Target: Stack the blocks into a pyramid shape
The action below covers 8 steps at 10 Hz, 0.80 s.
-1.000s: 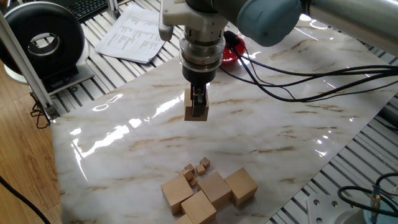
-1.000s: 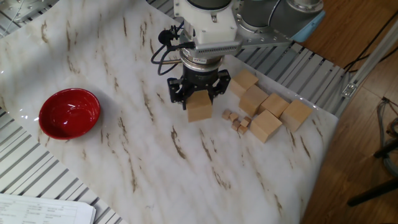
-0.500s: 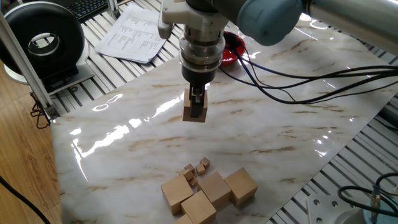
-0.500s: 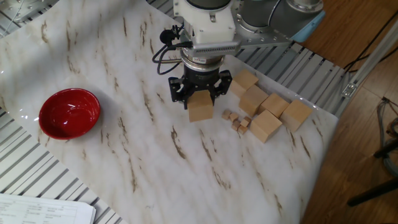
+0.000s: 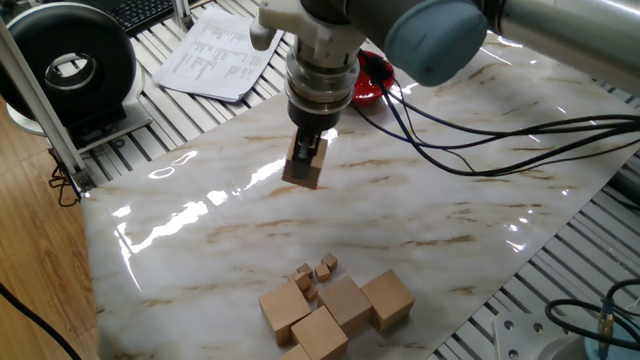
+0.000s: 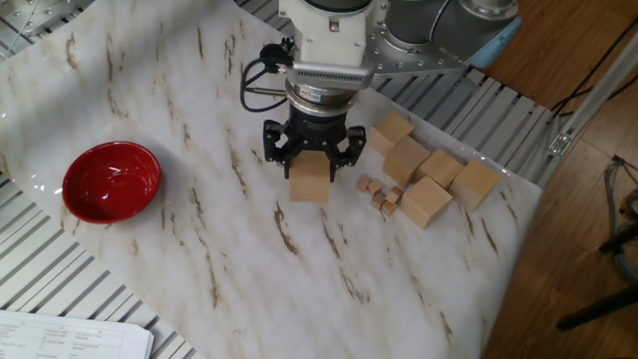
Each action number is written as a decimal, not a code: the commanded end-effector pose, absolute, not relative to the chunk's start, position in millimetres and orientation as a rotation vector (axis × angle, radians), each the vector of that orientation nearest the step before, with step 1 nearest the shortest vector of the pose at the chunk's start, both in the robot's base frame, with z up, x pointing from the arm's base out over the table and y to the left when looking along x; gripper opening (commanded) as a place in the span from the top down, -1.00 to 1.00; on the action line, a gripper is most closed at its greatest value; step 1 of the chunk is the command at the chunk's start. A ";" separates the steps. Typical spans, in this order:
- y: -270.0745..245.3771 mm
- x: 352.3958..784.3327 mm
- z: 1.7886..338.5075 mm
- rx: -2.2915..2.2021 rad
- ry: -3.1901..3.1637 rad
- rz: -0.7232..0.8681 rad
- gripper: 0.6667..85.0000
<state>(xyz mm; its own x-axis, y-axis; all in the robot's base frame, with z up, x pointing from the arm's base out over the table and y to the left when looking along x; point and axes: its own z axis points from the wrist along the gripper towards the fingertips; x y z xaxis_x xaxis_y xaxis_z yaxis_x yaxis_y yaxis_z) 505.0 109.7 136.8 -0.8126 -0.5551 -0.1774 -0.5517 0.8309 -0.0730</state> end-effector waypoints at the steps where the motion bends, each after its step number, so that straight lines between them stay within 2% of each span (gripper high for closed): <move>1: 119.7 519.8 142.1 -0.722 2.790 0.024 0.99; 8: 114.3 523.0 142.5 -0.635 2.804 0.002 0.99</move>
